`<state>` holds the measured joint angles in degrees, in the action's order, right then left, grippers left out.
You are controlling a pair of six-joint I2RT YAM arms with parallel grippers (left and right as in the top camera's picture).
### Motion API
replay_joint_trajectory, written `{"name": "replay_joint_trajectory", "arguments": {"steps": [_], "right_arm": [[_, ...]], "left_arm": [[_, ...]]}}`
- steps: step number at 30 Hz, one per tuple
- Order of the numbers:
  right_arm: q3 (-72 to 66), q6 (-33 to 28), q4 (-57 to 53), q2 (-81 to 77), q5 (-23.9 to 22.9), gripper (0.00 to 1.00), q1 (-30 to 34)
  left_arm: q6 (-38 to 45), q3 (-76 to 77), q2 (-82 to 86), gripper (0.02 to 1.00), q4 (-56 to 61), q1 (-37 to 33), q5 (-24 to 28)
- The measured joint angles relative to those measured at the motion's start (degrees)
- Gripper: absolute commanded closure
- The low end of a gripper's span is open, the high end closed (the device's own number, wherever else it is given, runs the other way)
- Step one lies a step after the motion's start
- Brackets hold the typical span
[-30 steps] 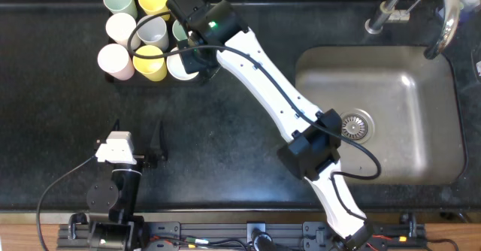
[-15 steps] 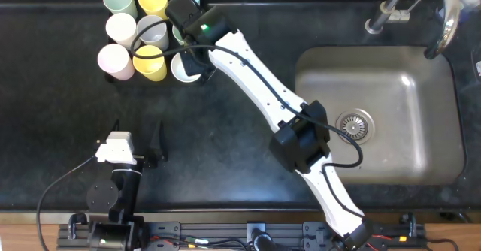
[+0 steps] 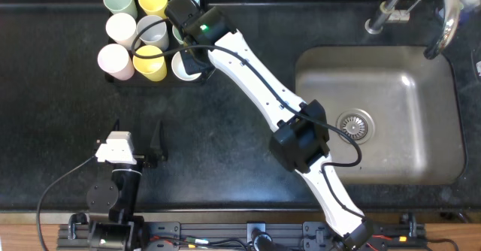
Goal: Store Cups
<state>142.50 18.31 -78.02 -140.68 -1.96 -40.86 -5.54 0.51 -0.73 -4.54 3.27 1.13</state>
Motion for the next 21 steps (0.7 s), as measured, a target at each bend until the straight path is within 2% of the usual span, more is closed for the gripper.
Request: {"name": "replay_joint_trajectory", "arguments": {"steps": [9, 12, 15, 18, 21], "right_arm": [[0.0, 0.1, 0.0, -0.8, 0.0, 0.952, 0.0], [0.0, 0.1, 0.0, -0.8, 0.0, 0.901, 0.0], [0.0, 0.4, 0.0, -0.8, 0.0, 0.781, 0.0], [0.0, 0.3, 0.2, -0.8, 0.0, 0.744, 0.0], [0.0, 0.5, 0.6, -0.8, 0.1, 0.612, 0.0]], "left_arm": [[0.0, 0.0, 0.0, 0.018, 0.0, 0.0, 0.0], [0.0, 0.0, 0.0, 0.018, 0.0, 0.0, 0.0], [0.0, 0.0, 0.0, 0.018, 0.0, 0.0, 0.0], [0.0, 0.0, 0.0, 0.018, 0.0, 0.0, 0.0], [0.0, 0.0, 0.0, 0.018, 0.0, 0.0, 0.0]]}}
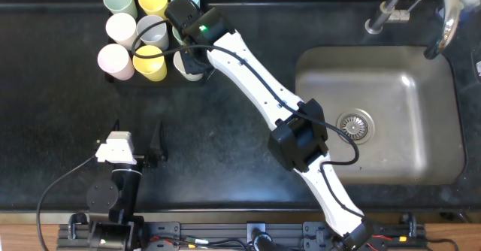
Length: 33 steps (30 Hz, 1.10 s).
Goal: Store Cups
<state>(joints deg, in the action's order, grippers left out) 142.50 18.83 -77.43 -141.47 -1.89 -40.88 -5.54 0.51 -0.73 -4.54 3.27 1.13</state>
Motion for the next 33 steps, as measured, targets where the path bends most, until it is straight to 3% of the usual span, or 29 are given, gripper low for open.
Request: {"name": "replay_joint_trajectory", "arguments": {"steps": [7, 10, 18, 24, 33], "right_arm": [[0.0, -1.4, 2.1, 1.0, 0.7, 0.334, 0.7], [0.0, -3.1, 3.0, 4.8, 1.9, 0.259, 2.3], [-3.4, -13.9, 2.8, 31.7, 1.6, 0.016, 12.5], [-24.4, -19.4, 9.9, 55.4, -0.5, 0.005, 18.6], [-69.7, -21.2, 27.5, 83.9, -1.4, 0.005, 27.1]], "left_arm": [[0.0, 0.0, 0.0, 0.018, 0.0, 0.0, 0.0], [0.0, 0.0, 0.0, 0.018, 0.0, 0.0, 0.0], [0.0, 0.0, 0.0, 0.018, 0.0, 0.0, 0.0], [0.0, 0.0, 0.0, 0.018, 0.0, 0.0, 0.0], [0.0, 0.0, 0.0, 0.018, 0.0, 0.0, 0.0]]}}
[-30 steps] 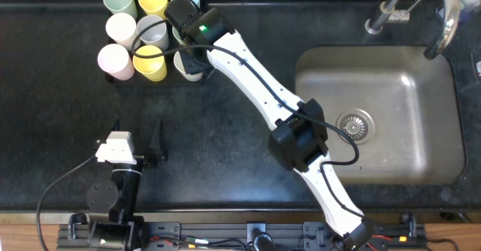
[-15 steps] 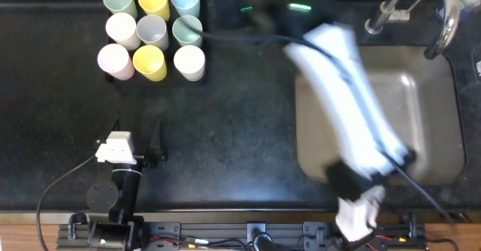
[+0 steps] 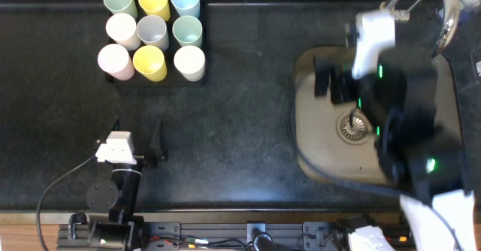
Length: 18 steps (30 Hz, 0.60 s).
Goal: Store Cups
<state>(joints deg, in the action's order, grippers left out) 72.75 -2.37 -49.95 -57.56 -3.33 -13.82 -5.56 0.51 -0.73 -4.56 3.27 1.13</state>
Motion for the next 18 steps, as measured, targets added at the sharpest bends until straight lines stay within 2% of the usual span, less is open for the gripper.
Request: {"name": "replay_joint_trajectory", "arguments": {"steps": [8, 18], "right_arm": [[-26.7, -0.2, 19.8, 24.9, 0.2, 0.003, 2.8], [-52.6, -0.3, 46.1, 40.5, 0.1, 0.005, 3.3]], "left_arm": [[0.0, 0.0, 0.0, 0.018, 0.0, 0.0, 0.0], [0.0, 0.0, 0.0, 0.018, 0.0, 0.0, 0.0]]}}
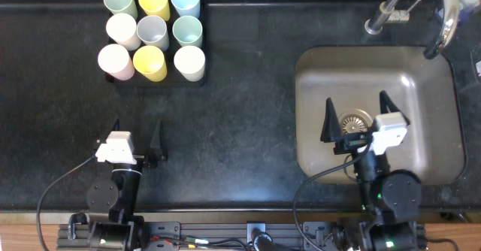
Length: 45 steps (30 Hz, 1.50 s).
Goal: Store Cups
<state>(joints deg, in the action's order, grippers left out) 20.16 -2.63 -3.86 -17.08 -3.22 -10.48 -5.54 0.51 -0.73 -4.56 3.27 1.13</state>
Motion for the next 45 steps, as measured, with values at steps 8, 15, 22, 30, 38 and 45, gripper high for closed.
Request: {"name": "replay_joint_trajectory", "arguments": {"steps": [8, 15, 22, 30, 38, 45], "right_arm": [[-12.3, -0.2, 3.3, 9.2, -3.0, 0.003, 0.0], [-17.0, -0.2, 3.9, 16.1, -4.8, 0.003, 0.0], [-19.1, -0.1, -0.1, 16.2, -5.4, 0.003, 0.0], [-19.1, -0.2, -0.1, 16.2, -5.4, 0.003, 0.0], [-19.1, -0.2, -0.1, 16.2, -5.7, 0.003, 0.0], [-19.1, -0.2, -0.1, 16.2, -5.8, 0.003, 0.0]], "left_arm": [[0.0, 0.0, 0.0, 0.018, 0.0, 0.0, 0.0], [0.0, 0.0, 0.0, 0.018, 0.0, 0.0, 0.0], [0.0, 0.0, 0.0, 0.018, 0.0, 0.0, 0.0], [0.0, 0.0, 0.0, 0.018, 0.0, 0.0, 0.0], [0.0, 0.0, 0.0, 0.018, 0.0, 0.0, 0.0], [0.0, 0.0, 0.0, 0.018, 0.0, 0.0, 0.0]]}}
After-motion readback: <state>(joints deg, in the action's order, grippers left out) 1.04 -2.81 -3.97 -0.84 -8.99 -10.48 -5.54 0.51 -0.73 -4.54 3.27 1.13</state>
